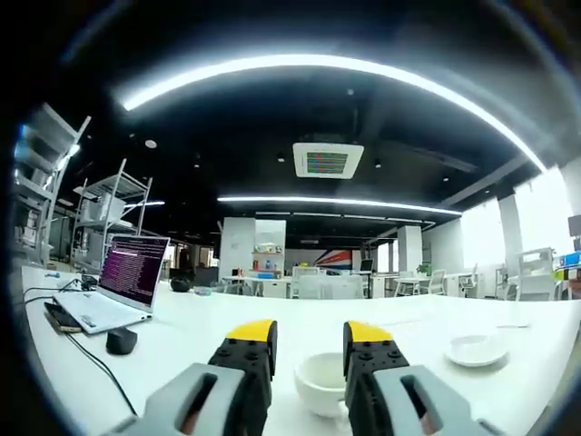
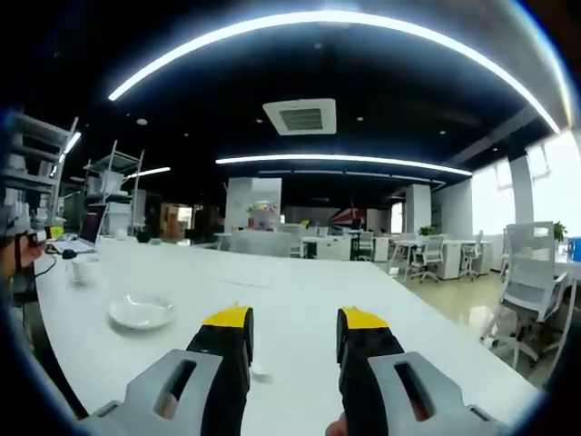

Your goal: Tidy tabletop coffee trays, cups and spoons，present forward

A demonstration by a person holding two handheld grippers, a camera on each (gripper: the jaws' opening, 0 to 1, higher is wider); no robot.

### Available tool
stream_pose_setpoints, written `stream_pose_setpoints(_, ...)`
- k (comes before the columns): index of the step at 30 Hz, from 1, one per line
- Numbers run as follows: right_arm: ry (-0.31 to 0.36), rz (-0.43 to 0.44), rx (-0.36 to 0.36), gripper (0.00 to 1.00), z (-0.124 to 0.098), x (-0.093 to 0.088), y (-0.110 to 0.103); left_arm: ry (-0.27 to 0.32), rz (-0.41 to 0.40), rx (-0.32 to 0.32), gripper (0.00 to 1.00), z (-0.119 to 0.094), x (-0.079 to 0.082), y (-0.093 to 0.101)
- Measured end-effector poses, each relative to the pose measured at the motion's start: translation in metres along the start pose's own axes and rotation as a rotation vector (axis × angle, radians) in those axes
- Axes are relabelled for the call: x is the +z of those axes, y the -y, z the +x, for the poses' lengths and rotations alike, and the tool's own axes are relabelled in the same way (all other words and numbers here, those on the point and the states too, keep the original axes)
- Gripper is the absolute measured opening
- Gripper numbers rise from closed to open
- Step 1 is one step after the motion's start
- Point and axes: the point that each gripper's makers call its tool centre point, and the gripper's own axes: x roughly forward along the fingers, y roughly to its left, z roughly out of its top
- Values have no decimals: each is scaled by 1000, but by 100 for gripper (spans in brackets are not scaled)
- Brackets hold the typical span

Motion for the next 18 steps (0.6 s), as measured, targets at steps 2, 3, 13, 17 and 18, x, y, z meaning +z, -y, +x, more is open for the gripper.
stream_pose_setpoints(2, 4, -1, 0, 37, 0, 1, -1, 2, 4, -1, 31, 0, 1, 0)
stream_pose_setpoints(3, 5, -1, 0, 37, -1, 1, -1, 1, 4, 0, 31, 0, 2, 0)
stream_pose_setpoints(13, -17, 1, -19, 37, -3, -3, 6, 6, 4, 1, 31, 0, 5, 0)
stream_pose_setpoints(17, -17, 4, -23, 37, -4, -4, 8, 3, 7, 3, 31, 0, 4, 0)
stream_pose_setpoints(18, -16, 4, -24, 37, -5, -4, 9, 2, 8, 3, 31, 0, 4, -1)
